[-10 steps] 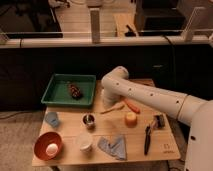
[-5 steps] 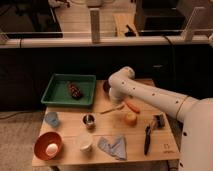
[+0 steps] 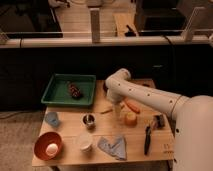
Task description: Place fork in paper cup
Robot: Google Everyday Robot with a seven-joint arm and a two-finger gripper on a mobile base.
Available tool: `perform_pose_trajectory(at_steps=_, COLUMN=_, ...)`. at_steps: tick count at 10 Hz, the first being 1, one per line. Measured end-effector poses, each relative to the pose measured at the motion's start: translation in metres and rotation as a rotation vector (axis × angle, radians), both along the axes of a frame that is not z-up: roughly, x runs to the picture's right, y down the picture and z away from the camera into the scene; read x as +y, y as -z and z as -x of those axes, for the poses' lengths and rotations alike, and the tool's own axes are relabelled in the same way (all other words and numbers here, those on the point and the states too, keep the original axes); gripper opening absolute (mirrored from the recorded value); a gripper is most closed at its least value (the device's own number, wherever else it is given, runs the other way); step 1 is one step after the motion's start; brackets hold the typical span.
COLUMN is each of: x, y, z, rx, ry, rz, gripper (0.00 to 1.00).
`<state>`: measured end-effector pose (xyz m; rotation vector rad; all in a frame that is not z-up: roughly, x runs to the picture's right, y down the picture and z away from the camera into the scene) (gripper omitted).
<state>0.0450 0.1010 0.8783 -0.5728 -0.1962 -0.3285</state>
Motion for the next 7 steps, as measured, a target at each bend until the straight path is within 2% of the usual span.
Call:
perform_pose_trajectory(at_steps=4, x=0.010, y=-0.011, z=-0.005, rx=0.002, ry=-0.021, rz=0.021, gripper=0.80)
perform_pose_trajectory(at_steps=7, x=0.025, y=-0.022, z=-0.004, rx=-0.003, ry=-0.025, rz=0.032, gripper=0.78)
